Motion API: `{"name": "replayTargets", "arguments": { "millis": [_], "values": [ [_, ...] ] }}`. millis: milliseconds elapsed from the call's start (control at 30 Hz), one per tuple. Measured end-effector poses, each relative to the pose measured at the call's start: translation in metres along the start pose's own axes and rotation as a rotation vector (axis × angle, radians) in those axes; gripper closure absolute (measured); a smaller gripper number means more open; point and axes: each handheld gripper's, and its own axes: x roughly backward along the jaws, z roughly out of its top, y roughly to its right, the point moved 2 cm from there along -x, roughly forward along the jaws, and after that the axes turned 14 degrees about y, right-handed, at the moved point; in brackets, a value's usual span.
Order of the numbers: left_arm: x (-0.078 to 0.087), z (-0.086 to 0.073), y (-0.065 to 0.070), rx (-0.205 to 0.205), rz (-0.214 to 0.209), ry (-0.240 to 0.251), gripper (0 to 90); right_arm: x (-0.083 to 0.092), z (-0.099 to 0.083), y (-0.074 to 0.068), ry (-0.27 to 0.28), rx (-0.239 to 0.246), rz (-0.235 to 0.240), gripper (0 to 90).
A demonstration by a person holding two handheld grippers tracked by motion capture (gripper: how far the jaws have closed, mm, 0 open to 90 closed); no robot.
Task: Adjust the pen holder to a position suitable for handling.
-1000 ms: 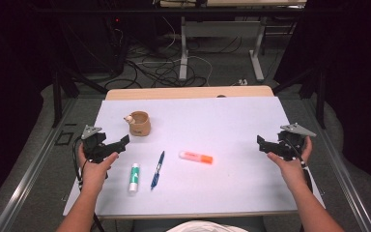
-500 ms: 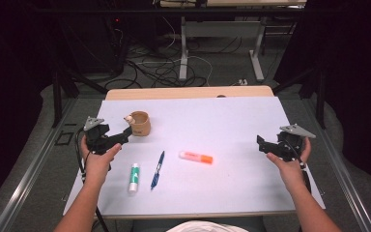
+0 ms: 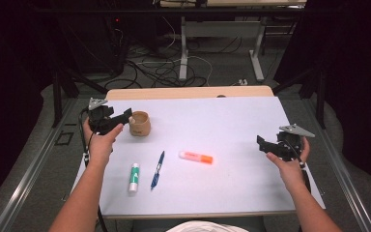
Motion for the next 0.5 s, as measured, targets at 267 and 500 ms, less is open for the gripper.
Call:
{"name": "replayTargets", "arguments": {
  "millis": [267,500],
  "values": [
    [-0.017,-0.003,-0.011,0.026,0.010,-0.012,30.1,0.000,-0.001,0.001,-0.012,0.006,0.004,14.7],
    [-0.031,-0.011,-0.020,0.080,0.001,-0.049,33.3,-0.002,-0.002,0.001,-0.019,0.007,0.014,14.8]
  ]
}}
